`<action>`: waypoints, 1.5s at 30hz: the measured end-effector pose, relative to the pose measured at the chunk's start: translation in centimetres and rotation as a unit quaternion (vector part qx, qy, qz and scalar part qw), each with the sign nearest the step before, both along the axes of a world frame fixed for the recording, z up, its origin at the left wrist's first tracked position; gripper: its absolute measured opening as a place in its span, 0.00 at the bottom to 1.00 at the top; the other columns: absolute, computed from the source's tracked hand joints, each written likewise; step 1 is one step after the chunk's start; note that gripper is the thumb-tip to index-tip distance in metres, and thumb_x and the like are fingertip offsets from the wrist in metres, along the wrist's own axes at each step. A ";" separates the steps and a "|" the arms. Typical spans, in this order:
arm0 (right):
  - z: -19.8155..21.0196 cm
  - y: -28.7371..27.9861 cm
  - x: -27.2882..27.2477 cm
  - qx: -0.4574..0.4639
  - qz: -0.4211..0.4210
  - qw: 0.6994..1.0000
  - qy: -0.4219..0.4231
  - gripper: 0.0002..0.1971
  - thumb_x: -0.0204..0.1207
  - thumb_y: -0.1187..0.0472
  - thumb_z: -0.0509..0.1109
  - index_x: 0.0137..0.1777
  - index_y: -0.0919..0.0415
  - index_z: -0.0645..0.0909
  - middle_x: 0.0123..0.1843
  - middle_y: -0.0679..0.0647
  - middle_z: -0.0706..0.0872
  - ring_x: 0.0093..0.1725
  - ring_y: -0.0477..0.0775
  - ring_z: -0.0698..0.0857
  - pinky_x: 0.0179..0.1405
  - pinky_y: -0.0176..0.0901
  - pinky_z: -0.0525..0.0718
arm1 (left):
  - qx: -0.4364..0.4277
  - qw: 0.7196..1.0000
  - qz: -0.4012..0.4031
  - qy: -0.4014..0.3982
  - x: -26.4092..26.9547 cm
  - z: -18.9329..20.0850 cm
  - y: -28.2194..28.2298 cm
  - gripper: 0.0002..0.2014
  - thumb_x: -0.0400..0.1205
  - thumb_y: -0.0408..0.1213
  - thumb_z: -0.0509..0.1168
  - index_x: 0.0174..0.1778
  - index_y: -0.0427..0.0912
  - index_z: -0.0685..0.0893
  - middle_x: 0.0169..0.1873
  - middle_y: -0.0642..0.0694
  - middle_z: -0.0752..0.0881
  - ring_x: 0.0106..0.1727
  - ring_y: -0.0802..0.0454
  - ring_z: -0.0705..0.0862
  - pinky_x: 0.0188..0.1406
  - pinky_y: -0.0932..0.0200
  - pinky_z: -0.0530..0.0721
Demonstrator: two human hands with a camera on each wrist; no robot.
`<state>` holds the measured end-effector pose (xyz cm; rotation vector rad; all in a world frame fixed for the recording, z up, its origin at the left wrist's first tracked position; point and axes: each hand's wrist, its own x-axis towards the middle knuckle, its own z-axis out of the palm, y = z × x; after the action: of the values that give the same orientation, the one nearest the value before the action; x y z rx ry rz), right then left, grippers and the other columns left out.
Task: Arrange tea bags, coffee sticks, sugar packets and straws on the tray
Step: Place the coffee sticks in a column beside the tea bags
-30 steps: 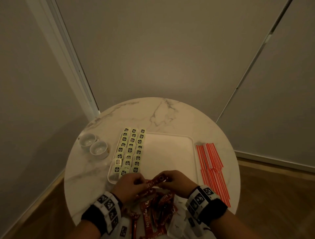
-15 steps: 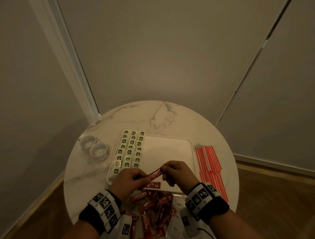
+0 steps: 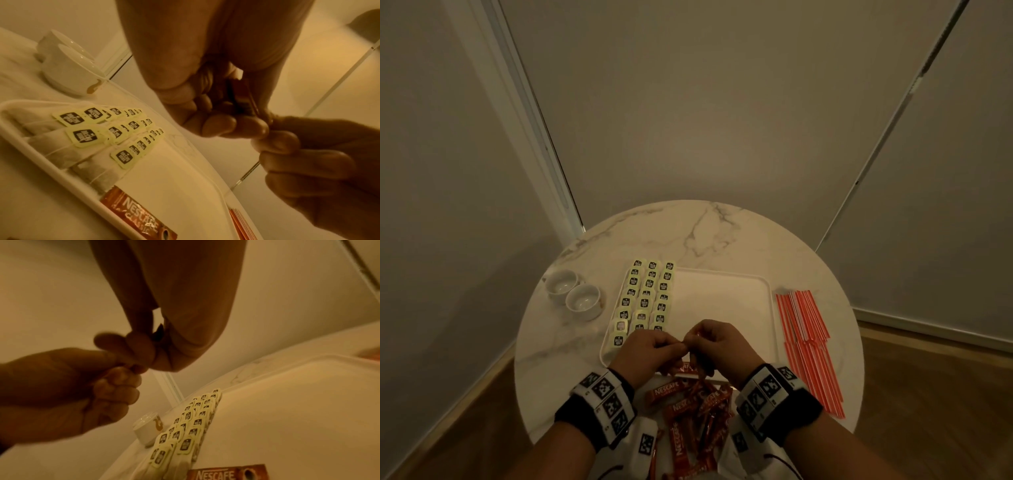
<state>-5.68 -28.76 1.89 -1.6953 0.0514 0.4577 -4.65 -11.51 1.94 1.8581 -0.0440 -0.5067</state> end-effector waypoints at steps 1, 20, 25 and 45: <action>-0.2 0.0 0.1 0.017 -0.010 1.000 0.002 0.09 0.81 0.62 0.67 0.49 0.69 0.82 0.29 0.58 0.85 0.22 0.54 0.80 0.22 0.41 0.75 | -0.015 1.000 0.012 0.009 0.1 0.0 0.1 0.07 0.79 0.33 0.70 0.41 0.32 0.89 0.27 0.44 0.88 0.28 0.55 0.85 0.29 0.65 0.82; -2.6 -2.9 3.3 -0.036 -0.016 0.999 0.016 0.13 0.83 0.69 0.59 0.56 0.62 0.86 0.35 0.55 0.86 0.32 0.49 0.84 0.32 0.34 0.77 | 0.039 0.997 0.058 -0.031 1.8 -1.8 0.6 0.11 0.81 0.26 0.64 0.43 0.46 0.89 0.25 0.46 0.86 0.23 0.54 0.82 0.26 0.63 0.83; -2.1 -1.9 4.4 -0.251 0.155 0.953 -0.068 0.12 0.78 0.54 0.70 0.60 0.52 0.87 0.58 0.48 0.87 0.56 0.43 0.81 0.56 0.37 0.77 | 0.154 0.982 -0.024 -0.109 2.3 -2.3 0.3 0.11 0.83 0.32 0.60 0.52 0.51 0.85 0.39 0.52 0.87 0.36 0.63 0.85 0.33 0.75 0.80; -8.9 1.0 7.5 -0.386 0.135 0.913 0.019 0.08 0.75 0.57 0.72 0.52 0.54 0.89 0.54 0.49 0.88 0.53 0.49 0.85 0.57 0.42 0.84 | 0.420 0.859 -0.237 -0.169 -1.4 -7.8 -0.5 0.30 0.73 0.62 0.47 0.63 0.56 0.82 0.53 0.49 0.82 0.56 0.47 0.82 0.52 0.50 0.84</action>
<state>1.83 -27.78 -7.00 -2.4898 0.0268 0.7396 -6.09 -12.03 -5.91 2.8093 -0.6199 -0.5746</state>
